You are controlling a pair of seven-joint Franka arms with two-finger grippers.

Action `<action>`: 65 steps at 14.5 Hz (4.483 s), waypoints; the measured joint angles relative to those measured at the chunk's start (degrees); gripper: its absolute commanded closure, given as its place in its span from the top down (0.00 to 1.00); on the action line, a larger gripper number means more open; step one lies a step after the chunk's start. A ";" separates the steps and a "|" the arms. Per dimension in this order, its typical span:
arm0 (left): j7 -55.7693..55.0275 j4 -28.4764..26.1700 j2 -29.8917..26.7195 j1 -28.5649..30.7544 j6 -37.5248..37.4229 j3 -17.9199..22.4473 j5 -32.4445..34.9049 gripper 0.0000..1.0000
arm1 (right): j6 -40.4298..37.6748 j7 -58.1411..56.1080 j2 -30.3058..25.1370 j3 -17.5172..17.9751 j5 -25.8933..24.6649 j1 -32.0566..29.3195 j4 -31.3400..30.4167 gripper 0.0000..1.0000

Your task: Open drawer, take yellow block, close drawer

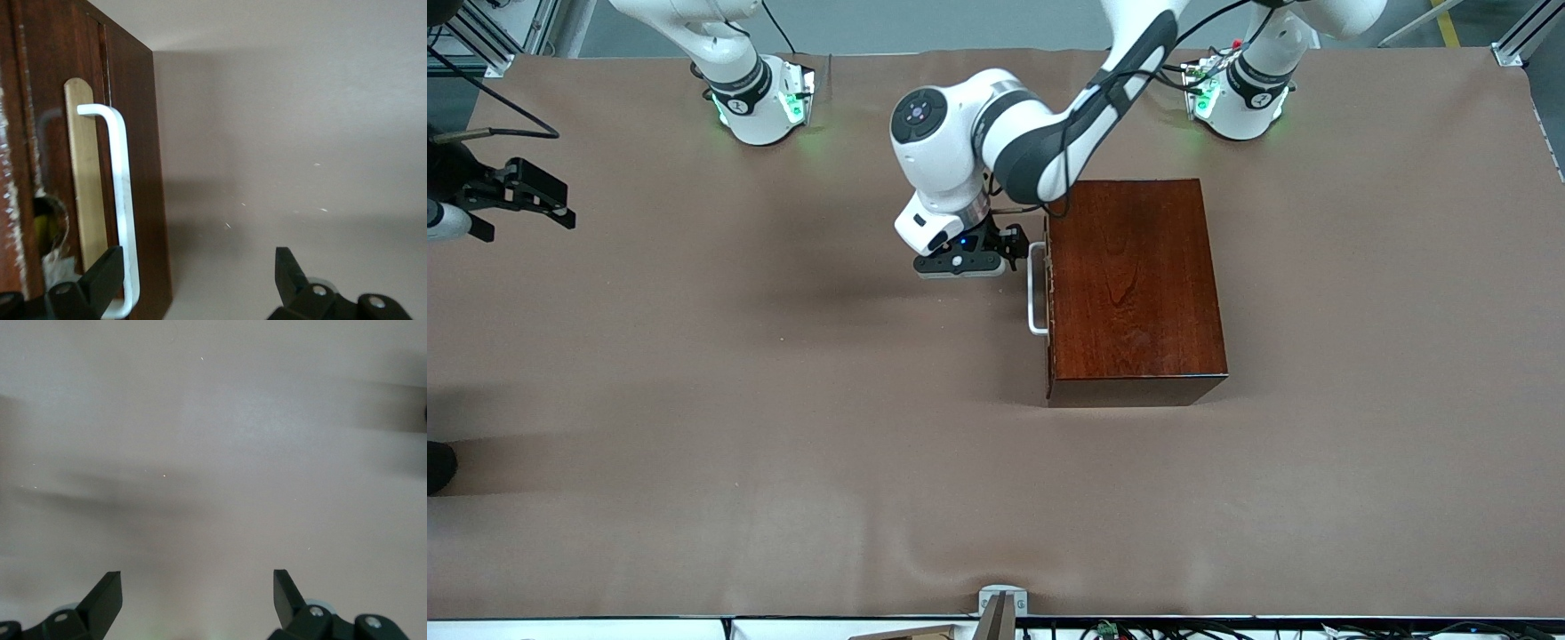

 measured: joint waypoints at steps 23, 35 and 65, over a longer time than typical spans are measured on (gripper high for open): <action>-9.62 -0.25 4.71 -0.63 -1.19 0.74 4.53 1.00 | 0.17 0.00 1.15 -0.31 0.00 -0.12 0.04 1.00; -15.01 -0.10 4.98 -2.13 8.40 0.44 4.53 1.00 | 0.17 0.00 1.34 -0.32 0.00 -0.12 0.04 1.00; -17.55 5.40 -1.41 -1.43 12.86 0.68 3.86 1.00 | 0.56 17.03 4.39 -0.03 4.00 -0.91 0.30 1.00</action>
